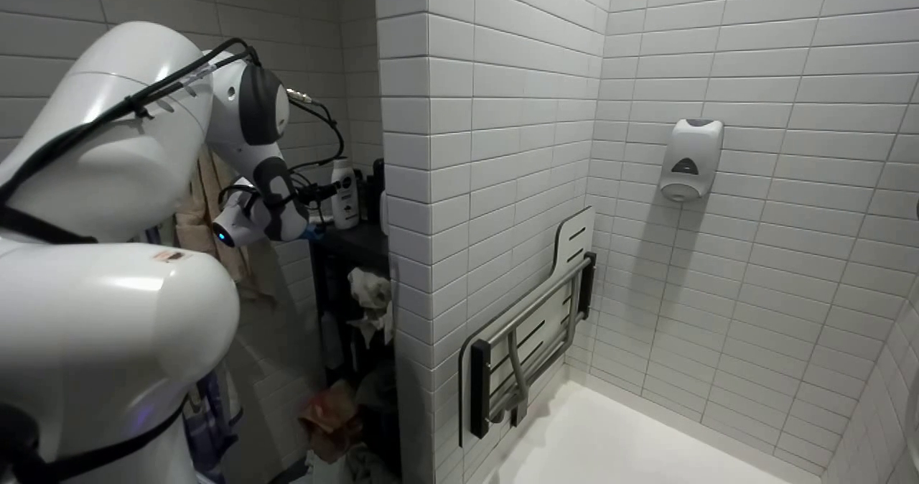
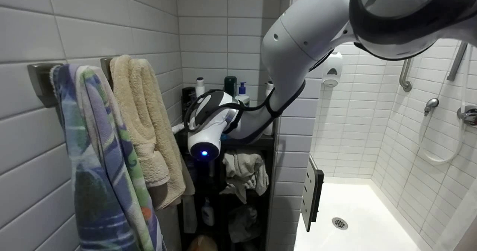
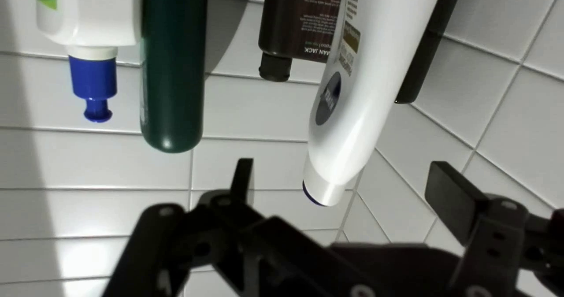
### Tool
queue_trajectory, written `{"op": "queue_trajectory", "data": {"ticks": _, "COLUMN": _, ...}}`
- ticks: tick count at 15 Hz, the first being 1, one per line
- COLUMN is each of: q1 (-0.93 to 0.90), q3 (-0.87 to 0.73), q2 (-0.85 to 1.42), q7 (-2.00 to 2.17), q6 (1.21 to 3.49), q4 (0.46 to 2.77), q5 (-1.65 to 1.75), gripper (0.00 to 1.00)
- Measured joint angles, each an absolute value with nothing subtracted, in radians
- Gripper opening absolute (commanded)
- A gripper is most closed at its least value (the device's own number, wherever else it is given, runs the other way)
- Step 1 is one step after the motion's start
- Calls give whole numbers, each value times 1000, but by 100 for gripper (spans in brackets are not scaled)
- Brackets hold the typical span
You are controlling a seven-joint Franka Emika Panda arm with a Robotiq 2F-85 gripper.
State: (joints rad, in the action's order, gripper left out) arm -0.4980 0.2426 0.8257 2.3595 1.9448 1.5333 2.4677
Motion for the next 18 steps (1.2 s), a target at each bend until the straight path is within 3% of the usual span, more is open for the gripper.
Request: {"op": "queue_trajectory", "data": {"ticks": 18, "q1": -401, "q3": 379, "q2": 525, "q7": 2361, "q6": 2003, "q4": 1969, "q5": 2329, "gripper": 100}}
